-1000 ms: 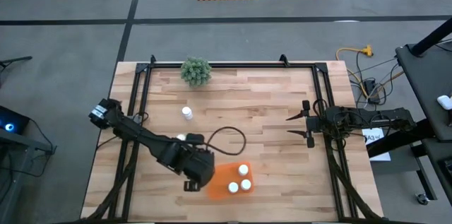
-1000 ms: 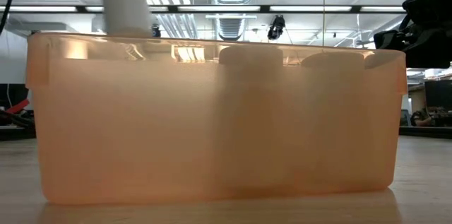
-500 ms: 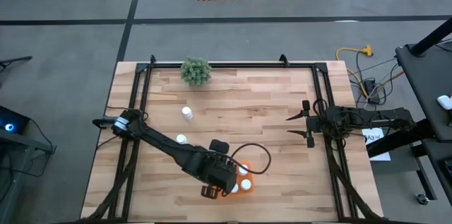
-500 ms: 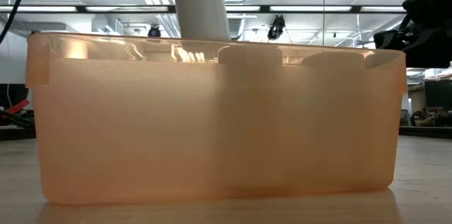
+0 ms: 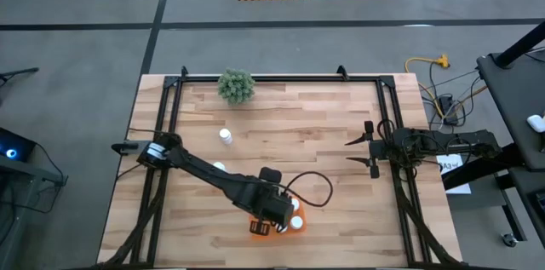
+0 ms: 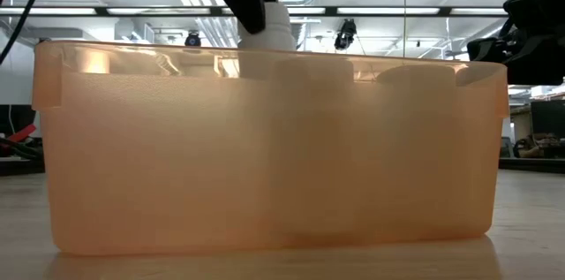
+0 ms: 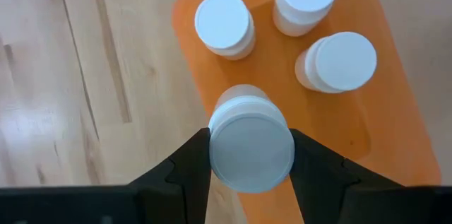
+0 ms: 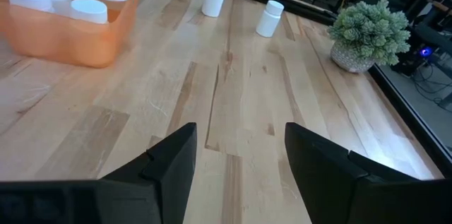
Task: Pick and place pill bottles into a basket
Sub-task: Put the bottom pill bottle into the bin
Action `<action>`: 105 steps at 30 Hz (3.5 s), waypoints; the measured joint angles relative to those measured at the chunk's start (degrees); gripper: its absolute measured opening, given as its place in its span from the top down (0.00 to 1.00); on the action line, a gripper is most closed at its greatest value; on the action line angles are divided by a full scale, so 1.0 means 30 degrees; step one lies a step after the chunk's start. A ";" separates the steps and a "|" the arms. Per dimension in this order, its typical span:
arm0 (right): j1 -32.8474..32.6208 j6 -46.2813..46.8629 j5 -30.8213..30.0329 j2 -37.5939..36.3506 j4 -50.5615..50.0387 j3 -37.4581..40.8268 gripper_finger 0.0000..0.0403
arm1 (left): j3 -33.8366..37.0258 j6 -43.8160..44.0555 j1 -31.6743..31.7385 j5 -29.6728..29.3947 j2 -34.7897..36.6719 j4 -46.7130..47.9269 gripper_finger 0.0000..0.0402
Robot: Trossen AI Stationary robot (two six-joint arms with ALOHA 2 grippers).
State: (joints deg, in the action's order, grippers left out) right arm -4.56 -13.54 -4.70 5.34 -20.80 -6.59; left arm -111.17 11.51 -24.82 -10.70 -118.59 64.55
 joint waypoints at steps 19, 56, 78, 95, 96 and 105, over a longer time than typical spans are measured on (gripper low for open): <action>-0.0004 0.0000 0.0056 0.0000 0.0007 0.0000 0.49 | 0.1975 -0.0152 0.0051 0.0676 -0.0122 -0.2810 0.65; -0.0002 0.0000 0.0041 0.0000 0.0000 0.0000 0.49 | 0.3584 0.0019 0.0282 0.1056 -0.0130 -0.4523 0.49; -0.0003 0.0000 0.0034 0.0000 0.0007 0.0000 0.49 | 0.3467 0.0080 0.0167 0.0844 0.1795 -0.1857 0.48; 0.0000 0.0000 0.0063 0.0007 0.0000 0.0000 0.49 | 1.2013 -0.2458 0.0063 0.0750 0.8024 -0.5880 0.48; -0.0007 0.0000 0.0056 0.0007 0.0000 0.0000 0.49 | 1.3110 -0.2471 0.0177 0.0750 0.8888 -0.6091 0.48; -0.0003 0.0000 0.0052 0.0000 0.0007 0.0000 0.49 | 2.0538 -0.2601 0.1355 0.0757 1.6133 -0.9164 0.48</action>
State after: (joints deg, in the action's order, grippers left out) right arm -4.57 -13.54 -4.55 5.34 -20.78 -6.59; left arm -49.56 3.70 -20.75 -8.43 -70.19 37.06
